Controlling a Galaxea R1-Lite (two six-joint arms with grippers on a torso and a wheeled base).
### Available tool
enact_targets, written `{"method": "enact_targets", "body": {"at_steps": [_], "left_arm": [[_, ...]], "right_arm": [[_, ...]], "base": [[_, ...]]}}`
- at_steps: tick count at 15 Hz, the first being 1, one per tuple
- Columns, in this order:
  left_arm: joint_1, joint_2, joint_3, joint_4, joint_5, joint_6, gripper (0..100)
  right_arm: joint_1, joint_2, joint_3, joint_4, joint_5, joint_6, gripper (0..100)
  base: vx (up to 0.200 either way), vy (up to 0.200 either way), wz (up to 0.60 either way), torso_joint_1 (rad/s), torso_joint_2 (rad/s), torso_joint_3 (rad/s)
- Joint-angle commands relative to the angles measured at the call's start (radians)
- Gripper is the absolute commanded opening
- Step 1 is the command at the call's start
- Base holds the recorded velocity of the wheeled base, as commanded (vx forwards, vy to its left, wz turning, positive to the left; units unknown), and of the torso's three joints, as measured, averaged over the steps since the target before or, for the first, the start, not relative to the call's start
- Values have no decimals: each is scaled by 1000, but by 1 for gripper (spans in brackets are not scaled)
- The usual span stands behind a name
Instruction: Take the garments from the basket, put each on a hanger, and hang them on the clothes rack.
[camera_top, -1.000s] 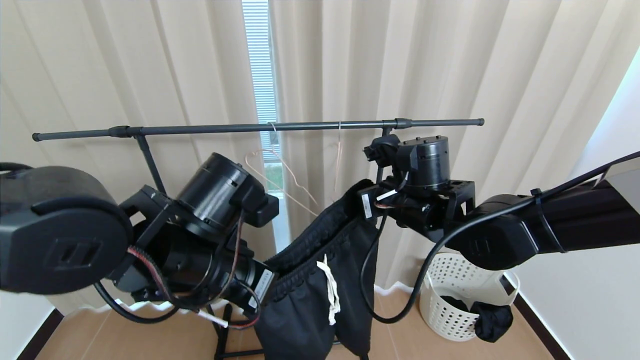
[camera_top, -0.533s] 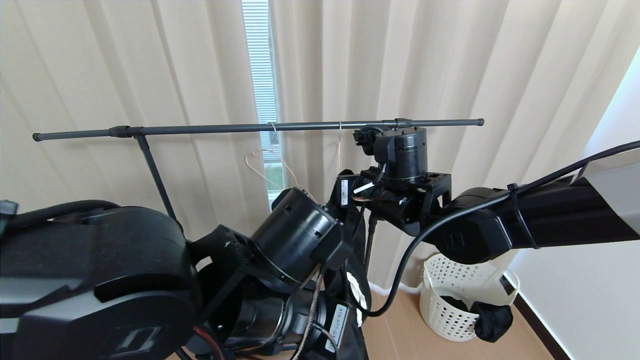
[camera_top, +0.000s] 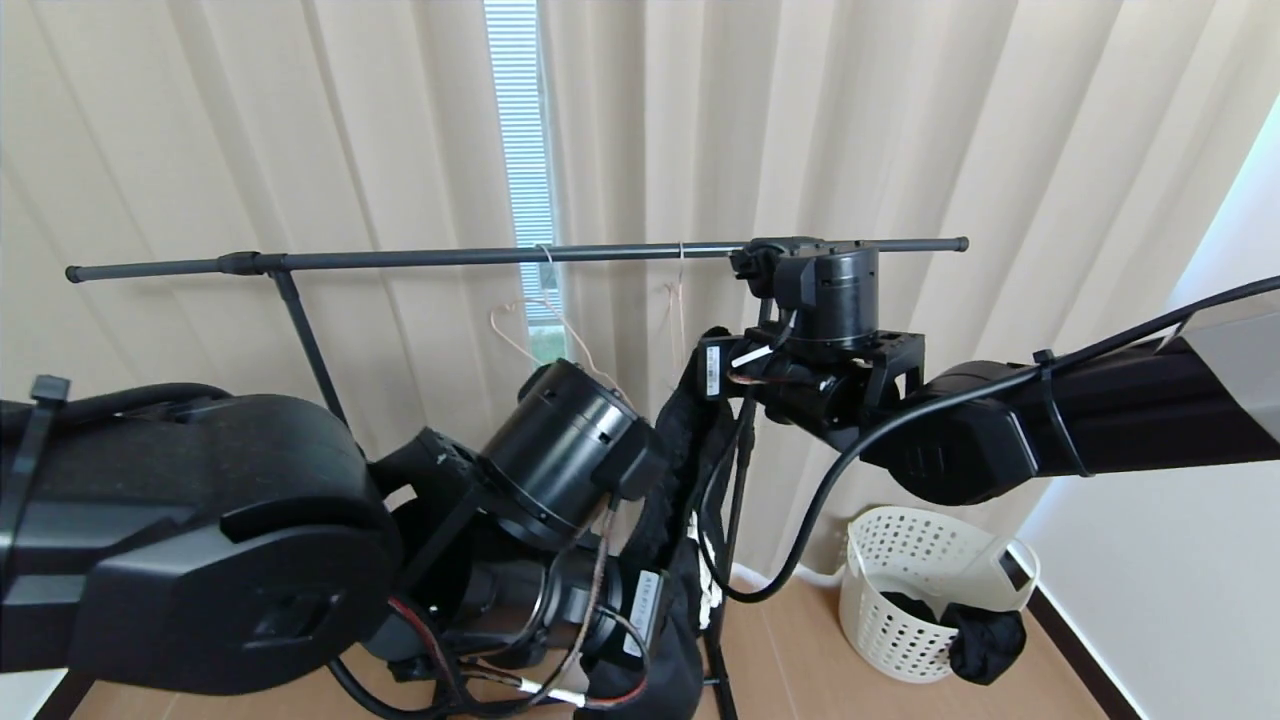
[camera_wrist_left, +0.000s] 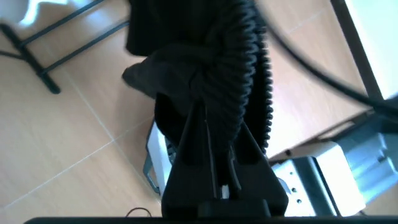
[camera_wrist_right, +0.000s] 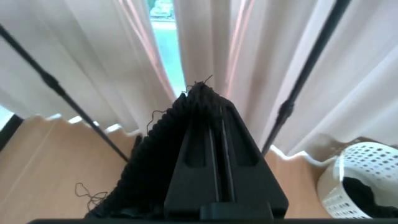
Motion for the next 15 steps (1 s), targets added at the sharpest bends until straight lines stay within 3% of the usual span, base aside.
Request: {"method": "enact_targets", "body": {"at_steps": [1, 4, 7, 10, 15], "left_arm": [[76, -40, 19, 0, 16, 9, 0], [212, -23, -35, -23, 64, 52, 0], [263, 51, -178, -53, 71, 50, 0], [275, 138, -297, -53, 108, 48, 0], [269, 173, -411, -50, 134, 48, 0]], "right_arm": [[-36, -31, 5, 0, 0, -10, 0], [-51, -129, 93, 5, -2, -85, 0], [-50, -230, 192, 89, -3, -191, 0], [-24, -284, 264, 178, -8, -266, 0], [-13, -290, 318, 187, -6, -326, 0]], "base": [[0, 0, 0, 0, 0, 0], [0, 0, 0, 0, 0, 0], [0, 0, 0, 0, 0, 0], [0, 0, 0, 0, 0, 0], [0, 0, 0, 0, 0, 0]]}}
